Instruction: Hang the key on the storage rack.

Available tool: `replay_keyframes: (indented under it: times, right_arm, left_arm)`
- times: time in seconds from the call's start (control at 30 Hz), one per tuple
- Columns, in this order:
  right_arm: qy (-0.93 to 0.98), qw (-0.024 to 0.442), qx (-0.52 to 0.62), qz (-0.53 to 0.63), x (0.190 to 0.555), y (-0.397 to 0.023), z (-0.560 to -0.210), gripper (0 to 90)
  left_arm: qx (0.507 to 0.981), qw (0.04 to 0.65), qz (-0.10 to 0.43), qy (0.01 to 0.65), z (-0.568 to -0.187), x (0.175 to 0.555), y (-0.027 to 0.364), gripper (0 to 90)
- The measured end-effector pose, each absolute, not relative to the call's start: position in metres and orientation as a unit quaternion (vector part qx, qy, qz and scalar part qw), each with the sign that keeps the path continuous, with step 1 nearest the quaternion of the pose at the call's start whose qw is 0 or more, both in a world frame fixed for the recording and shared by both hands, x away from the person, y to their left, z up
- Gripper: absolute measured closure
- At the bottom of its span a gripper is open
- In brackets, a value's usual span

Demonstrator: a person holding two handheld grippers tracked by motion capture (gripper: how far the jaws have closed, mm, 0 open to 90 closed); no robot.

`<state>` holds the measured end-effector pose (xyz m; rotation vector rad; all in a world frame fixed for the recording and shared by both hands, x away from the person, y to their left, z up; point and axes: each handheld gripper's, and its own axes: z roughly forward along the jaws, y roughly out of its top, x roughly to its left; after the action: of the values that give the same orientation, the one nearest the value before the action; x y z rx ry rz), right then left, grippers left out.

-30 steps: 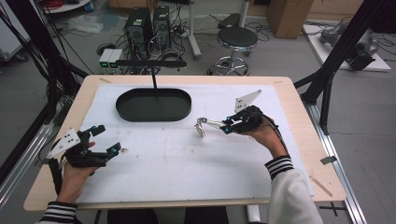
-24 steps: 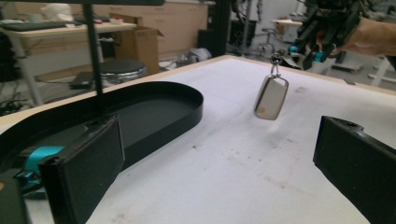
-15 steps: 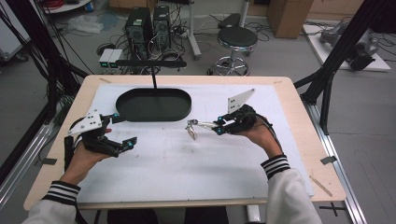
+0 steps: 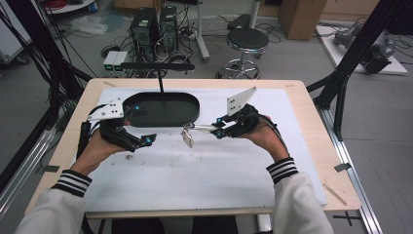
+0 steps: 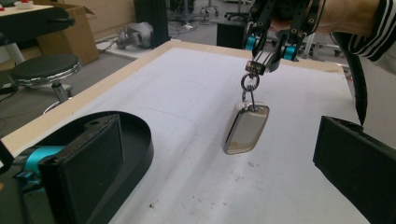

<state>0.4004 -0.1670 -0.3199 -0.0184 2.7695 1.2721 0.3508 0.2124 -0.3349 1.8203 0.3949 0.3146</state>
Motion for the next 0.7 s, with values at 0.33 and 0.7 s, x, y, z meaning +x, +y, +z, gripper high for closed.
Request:
replay_keyframes:
  times: [0.33,0.7]
  right_arm:
    - [0.917,0.035,-0.015,0.398,0.396,-0.156,-0.317,73.8]
    - [0.918,0.031,-0.028,0.396,0.395,-0.144,-0.315,73.7]
  left_arm:
    - [0.819,0.552,0.103,0.121,-0.324,0.36,0.182,2.4]
    - [0.851,0.51,0.083,0.092,-0.318,0.368,0.151,2.3]
